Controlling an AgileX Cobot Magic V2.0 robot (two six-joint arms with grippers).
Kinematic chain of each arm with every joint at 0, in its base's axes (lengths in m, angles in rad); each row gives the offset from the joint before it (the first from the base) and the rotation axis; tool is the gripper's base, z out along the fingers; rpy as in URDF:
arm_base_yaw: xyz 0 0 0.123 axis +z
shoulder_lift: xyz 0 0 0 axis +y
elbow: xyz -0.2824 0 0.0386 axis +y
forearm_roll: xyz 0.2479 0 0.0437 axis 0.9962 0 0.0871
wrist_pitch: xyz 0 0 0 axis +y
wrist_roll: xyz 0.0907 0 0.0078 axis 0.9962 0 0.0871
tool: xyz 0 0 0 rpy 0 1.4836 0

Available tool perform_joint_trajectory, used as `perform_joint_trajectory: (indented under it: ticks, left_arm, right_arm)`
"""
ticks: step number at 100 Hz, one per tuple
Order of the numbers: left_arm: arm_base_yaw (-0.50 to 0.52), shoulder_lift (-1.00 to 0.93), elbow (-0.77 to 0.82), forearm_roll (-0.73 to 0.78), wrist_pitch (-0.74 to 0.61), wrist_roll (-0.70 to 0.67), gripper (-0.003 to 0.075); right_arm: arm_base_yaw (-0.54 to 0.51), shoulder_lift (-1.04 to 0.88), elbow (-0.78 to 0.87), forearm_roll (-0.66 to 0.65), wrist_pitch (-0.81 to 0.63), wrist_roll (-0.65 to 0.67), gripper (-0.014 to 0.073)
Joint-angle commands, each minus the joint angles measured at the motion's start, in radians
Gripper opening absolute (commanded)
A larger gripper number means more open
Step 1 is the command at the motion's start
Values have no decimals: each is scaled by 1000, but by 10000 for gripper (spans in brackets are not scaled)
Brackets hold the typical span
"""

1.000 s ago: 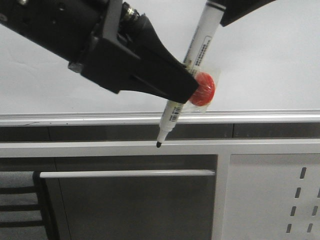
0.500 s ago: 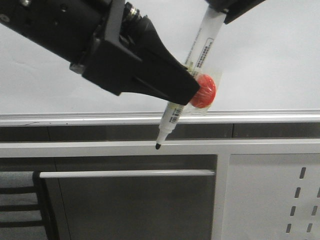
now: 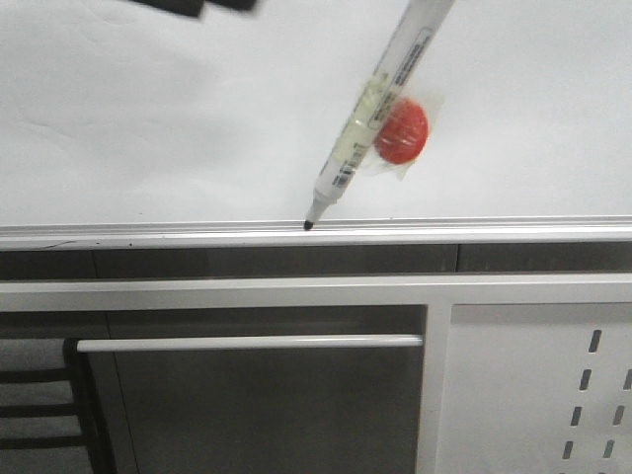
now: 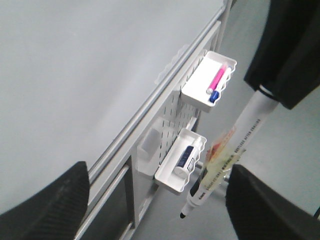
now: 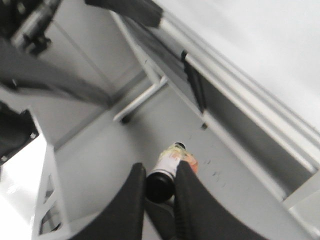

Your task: Write number 1 on whiteboard

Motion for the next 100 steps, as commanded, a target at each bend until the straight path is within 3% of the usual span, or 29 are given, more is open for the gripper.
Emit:
perform_joint_trajectory:
  ticks: [1, 17, 35, 74, 100]
  left_arm:
    - [62, -70, -33, -75, 72, -17, 456]
    - [141, -139, -33, -80, 91, -58, 297]
    - [172, -214, -27, -80, 76, -114, -23]
    - [172, -454, 130, -130, -270, -119, -20]
    - [172, -490, 172, -139, -312, -119, -20]
  right_arm:
    - [40, -108, 73, 23, -171, -9, -43]
    - [131, -294, 257, 23, -451, -29, -43]
    - [154, -453, 357, 23, -650, -29, -43]
    - [154, -414, 362, -30, -765, -38, -43]
    - [155, -324, 300, -30, -753, -97, -43]
